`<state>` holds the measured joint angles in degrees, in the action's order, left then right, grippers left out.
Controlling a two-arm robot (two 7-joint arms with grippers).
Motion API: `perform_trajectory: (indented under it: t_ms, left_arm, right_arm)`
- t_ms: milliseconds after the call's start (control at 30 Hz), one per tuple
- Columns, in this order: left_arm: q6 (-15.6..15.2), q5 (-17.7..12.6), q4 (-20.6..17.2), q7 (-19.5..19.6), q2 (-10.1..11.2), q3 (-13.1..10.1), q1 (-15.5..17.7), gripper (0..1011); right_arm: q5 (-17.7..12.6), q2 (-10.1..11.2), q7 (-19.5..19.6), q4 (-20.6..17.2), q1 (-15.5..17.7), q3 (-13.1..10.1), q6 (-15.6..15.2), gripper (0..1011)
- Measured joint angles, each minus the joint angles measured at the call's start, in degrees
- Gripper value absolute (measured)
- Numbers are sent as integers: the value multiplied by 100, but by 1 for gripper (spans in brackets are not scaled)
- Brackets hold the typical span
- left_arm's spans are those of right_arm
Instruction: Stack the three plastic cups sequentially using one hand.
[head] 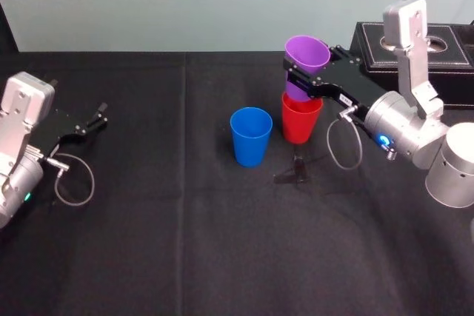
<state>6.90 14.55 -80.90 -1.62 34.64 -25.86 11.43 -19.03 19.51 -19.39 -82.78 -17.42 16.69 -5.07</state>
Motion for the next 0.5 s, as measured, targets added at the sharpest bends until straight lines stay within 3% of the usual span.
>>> perform_trajectory:
  t_ms: [500]
  left_arm:
    - [0, 0, 0, 0, 0, 0, 0, 1005]
  right_arm:
    - [-24, -15, -45, 150, 89, -33, 132, 738]
